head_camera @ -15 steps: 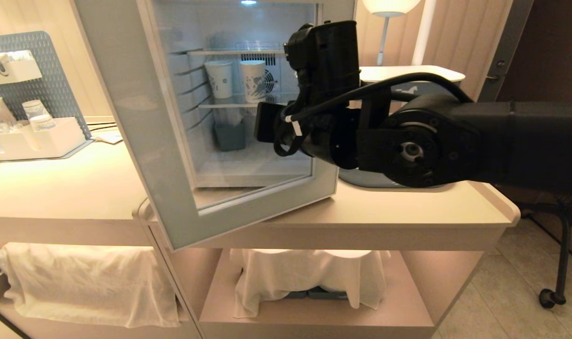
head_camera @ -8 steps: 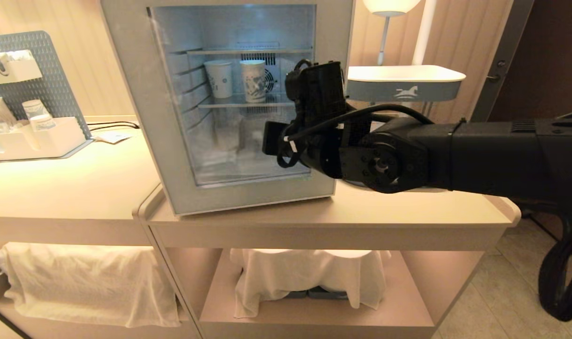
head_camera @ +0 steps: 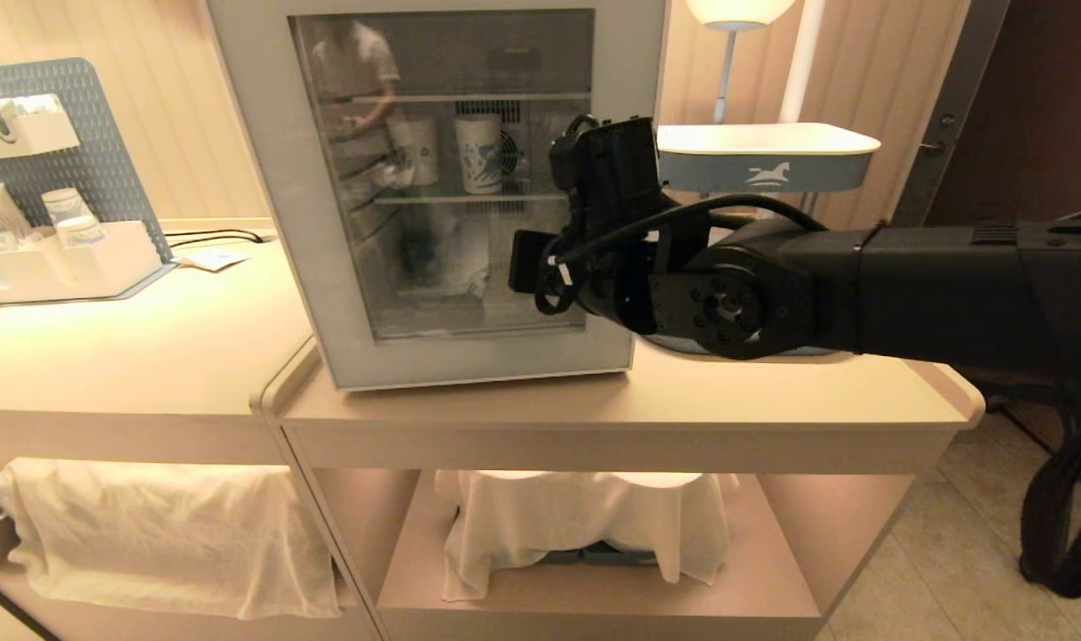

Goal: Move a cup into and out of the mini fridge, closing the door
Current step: Close the freezer door

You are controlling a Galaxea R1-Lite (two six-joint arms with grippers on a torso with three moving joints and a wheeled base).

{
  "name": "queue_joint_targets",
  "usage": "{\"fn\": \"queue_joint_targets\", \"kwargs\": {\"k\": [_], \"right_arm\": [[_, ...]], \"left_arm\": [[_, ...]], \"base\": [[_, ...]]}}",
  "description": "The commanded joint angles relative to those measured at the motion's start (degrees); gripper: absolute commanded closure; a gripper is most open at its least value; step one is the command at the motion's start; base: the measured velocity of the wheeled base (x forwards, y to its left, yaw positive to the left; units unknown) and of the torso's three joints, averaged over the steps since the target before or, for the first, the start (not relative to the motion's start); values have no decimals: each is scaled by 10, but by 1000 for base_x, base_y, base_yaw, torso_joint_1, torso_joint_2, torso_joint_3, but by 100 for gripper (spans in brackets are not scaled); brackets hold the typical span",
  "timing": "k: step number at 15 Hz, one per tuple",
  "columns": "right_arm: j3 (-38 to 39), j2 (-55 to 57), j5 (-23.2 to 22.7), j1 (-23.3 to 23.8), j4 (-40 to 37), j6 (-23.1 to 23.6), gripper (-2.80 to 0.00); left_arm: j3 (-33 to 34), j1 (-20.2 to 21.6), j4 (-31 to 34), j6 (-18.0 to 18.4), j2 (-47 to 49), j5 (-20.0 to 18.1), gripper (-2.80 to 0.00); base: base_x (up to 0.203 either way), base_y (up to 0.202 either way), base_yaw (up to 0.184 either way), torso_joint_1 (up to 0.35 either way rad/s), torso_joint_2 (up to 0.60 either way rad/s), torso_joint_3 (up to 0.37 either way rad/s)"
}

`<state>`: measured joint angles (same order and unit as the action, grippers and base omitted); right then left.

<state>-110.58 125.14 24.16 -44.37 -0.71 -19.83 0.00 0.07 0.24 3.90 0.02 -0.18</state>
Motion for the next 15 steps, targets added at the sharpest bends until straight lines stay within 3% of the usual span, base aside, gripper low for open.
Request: {"fn": "queue_joint_targets", "kwargs": {"k": [1, 6, 15], "right_arm": [[-2, -13, 3, 2, 3, 2, 0], [-7, 6, 53, 4, 40, 19, 0], [-7, 63, 53, 31, 98, 42, 0]], "left_arm": [[1, 0, 0, 1, 0, 0, 0], [0, 0, 0, 0, 0, 0, 0], [0, 0, 0, 0, 0, -1, 0]], "base": [[0, 0, 0, 0, 0, 0], [0, 0, 0, 0, 0, 0], [0, 0, 0, 0, 0, 0]]}}
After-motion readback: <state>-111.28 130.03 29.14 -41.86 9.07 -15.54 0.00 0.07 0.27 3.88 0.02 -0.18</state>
